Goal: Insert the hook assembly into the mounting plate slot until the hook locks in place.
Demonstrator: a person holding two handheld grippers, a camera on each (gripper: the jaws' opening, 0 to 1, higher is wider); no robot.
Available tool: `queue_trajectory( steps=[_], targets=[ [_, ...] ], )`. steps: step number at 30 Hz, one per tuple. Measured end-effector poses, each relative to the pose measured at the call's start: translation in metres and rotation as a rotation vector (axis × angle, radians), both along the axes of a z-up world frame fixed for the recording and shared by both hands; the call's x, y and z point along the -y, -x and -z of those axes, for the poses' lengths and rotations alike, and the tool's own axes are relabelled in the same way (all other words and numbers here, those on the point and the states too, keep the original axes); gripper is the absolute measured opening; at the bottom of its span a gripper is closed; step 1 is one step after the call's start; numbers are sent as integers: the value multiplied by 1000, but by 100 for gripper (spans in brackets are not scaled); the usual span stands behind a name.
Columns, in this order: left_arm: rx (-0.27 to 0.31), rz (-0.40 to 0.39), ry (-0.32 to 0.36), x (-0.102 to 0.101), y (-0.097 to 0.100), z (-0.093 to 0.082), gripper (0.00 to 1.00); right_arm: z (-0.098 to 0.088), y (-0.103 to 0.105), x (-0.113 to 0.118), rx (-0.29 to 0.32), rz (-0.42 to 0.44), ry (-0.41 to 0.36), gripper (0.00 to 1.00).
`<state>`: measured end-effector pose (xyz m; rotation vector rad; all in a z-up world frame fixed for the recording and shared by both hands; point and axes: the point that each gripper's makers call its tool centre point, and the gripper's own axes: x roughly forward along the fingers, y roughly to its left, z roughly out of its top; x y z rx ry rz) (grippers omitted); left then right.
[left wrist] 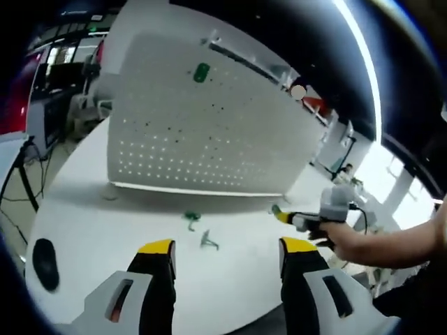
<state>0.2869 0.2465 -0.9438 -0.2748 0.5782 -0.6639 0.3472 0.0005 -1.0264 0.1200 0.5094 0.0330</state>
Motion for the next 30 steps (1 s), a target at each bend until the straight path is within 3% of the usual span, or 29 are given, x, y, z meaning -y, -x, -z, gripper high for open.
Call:
queue_trajectory(
  steps=[3, 7, 12, 16, 21, 30],
  targets=[
    [18, 20, 23, 10, -5, -13, 65, -19, -3, -20, 57, -28, -97, 0],
    [16, 31, 82, 24, -10, -26, 64, -46, 2, -53, 127, -120, -151, 0],
    [3, 47, 144, 41, -11, -34, 62, -75, 16, -94, 213, -230, -221, 0],
    [-16, 66, 193, 50, -8, -40, 58, -94, 29, -121, 266, -288, -337, 0],
    [-31, 57, 228, 53, -10, -42, 56, -101, 41, -141, 311, -359, -317, 0],
    [-80, 59, 321, 60, -8, -42, 47, -109, 51, -163, 323, -384, -398, 0]
  ],
)
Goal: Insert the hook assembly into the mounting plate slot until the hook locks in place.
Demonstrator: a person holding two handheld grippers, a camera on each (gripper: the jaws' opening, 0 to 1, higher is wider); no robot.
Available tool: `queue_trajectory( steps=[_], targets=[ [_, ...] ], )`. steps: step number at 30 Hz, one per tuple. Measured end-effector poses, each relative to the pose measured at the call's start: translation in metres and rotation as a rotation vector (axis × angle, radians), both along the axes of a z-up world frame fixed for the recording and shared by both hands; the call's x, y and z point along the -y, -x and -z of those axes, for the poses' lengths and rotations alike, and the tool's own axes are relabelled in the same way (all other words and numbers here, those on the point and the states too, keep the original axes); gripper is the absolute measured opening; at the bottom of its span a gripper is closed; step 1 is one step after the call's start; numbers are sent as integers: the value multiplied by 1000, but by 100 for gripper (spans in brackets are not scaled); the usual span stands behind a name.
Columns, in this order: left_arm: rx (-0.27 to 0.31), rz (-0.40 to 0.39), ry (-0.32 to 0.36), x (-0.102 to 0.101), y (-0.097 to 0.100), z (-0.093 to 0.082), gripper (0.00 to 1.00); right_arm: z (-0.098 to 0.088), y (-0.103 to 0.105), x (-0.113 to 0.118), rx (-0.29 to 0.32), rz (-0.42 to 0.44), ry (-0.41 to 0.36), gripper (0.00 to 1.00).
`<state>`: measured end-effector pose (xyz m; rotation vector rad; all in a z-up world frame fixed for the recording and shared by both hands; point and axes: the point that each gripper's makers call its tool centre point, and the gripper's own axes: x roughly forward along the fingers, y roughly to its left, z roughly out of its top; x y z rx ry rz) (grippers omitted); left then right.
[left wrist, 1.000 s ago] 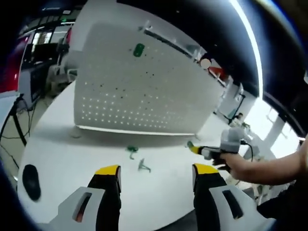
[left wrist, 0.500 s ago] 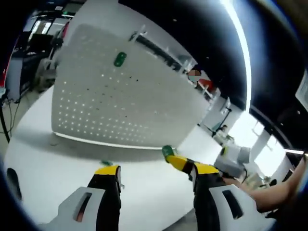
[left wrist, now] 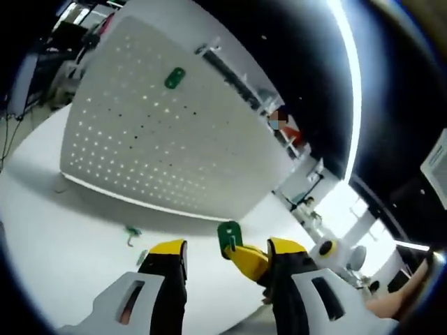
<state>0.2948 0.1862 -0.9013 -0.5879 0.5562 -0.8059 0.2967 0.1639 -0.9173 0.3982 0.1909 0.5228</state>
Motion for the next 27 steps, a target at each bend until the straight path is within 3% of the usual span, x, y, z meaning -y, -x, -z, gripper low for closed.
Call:
queue_trajectory(
  steps=[16, 27],
  targets=[
    [-27, 12, 60, -3, 0, 1, 14, -2, 4, -17, 0, -17, -39, 0],
    [-46, 24, 70, -4, 2, 3, 6, -4, 6, -21, 10, -23, -38, 0]
  ],
)
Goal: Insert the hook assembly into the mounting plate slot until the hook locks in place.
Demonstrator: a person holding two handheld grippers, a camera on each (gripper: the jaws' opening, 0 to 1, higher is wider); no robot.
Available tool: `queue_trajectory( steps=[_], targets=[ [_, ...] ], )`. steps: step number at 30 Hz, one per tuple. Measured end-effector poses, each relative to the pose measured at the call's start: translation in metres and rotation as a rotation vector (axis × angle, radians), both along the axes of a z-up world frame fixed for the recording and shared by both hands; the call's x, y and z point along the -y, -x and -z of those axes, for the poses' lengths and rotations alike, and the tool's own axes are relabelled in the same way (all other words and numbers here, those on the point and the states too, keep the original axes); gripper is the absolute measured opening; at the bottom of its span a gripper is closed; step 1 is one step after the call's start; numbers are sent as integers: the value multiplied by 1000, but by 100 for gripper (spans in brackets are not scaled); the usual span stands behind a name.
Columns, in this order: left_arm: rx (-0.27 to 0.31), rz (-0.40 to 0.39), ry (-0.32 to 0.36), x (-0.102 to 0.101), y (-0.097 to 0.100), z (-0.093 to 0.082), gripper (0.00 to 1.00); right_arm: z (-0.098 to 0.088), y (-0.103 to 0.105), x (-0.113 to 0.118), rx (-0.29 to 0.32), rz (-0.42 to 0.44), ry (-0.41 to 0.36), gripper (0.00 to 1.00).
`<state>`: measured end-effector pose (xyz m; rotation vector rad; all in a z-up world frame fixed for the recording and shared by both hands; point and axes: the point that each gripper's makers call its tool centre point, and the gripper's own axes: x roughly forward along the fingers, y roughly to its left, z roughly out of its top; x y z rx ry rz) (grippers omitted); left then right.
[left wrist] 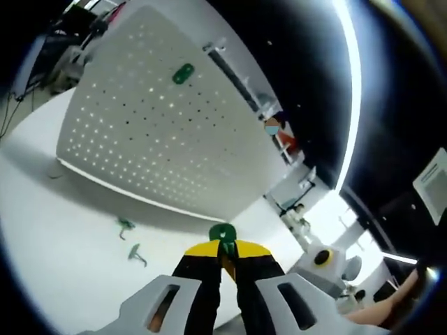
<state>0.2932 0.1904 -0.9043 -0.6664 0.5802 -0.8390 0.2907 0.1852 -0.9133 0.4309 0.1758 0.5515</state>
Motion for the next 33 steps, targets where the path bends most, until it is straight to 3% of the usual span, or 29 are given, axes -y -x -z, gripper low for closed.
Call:
queue_trajectory(
  steps=[8, 15, 26, 29, 33],
  targets=[
    [3, -7, 4, 0, 0, -1, 3, -3, 1, 0, 16, -3, 15, 1],
    [31, -8, -27, 2, 0, -4, 2, -8, 0, 2, 39, -4, 74, 2],
    [204, -64, -220, -9, -10, -16, 1, -14, 2, 4, 53, -32, 152, 7],
    [239, -89, -249, -11, -12, -22, 1, -14, 2, 13, 62, -32, 234, 11],
    [284, -113, -306, -15, -17, -25, 1, -17, 5, 29, 59, -33, 262, 11]
  ],
)
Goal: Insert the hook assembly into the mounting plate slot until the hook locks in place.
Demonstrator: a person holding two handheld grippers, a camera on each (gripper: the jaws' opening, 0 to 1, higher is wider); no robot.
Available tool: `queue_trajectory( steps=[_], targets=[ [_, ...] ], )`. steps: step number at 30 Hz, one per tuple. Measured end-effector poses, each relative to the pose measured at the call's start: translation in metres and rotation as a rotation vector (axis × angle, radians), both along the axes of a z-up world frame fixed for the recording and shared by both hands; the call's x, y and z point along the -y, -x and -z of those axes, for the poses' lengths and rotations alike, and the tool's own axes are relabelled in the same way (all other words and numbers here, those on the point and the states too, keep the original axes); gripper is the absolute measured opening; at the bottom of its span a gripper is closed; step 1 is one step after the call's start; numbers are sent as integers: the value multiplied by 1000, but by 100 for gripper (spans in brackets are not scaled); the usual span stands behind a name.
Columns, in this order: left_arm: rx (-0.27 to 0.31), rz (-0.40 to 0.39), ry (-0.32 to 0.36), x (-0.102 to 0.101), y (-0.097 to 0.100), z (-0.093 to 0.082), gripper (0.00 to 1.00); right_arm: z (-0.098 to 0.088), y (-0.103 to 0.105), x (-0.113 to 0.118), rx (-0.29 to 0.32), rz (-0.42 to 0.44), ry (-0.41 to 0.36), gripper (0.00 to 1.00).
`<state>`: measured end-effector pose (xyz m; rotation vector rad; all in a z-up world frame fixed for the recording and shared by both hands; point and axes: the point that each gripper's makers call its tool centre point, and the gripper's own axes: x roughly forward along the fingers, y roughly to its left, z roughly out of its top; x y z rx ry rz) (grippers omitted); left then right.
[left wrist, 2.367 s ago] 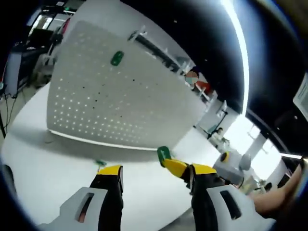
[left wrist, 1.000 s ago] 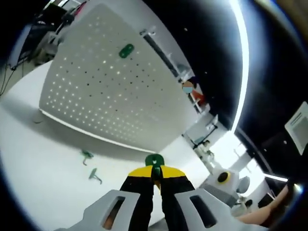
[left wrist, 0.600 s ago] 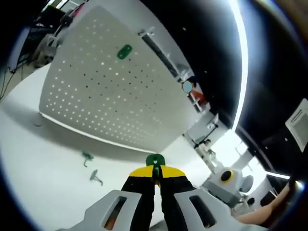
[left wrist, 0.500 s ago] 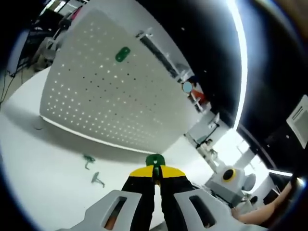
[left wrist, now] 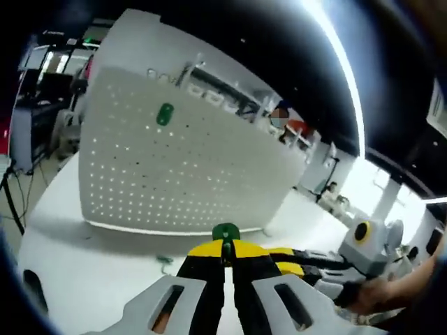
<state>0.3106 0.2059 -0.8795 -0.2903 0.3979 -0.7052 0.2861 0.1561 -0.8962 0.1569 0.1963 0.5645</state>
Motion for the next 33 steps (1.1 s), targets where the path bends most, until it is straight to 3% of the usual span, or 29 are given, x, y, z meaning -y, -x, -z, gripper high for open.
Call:
queue_trajectory(
  steps=[4, 6, 13, 27, 33],
  targets=[
    [31, -32, -17, -3, -6, -7, 1, 2, 4, 17, -21, 10, 64, 13],
    [35, -52, -1, -3, -9, -11, 1, 7, 4, 36, -25, 67, 127, 13],
    [77, -112, -21, -6, -17, -17, 1, 16, 17, 59, -71, 91, 148, 19],
    [124, -161, -89, 2, -30, -13, 1, 30, 37, 77, -142, 63, 228, 25],
    [173, -186, -117, 3, -41, -21, 1, 42, 48, 86, -177, 86, 244, 27]
  ],
)
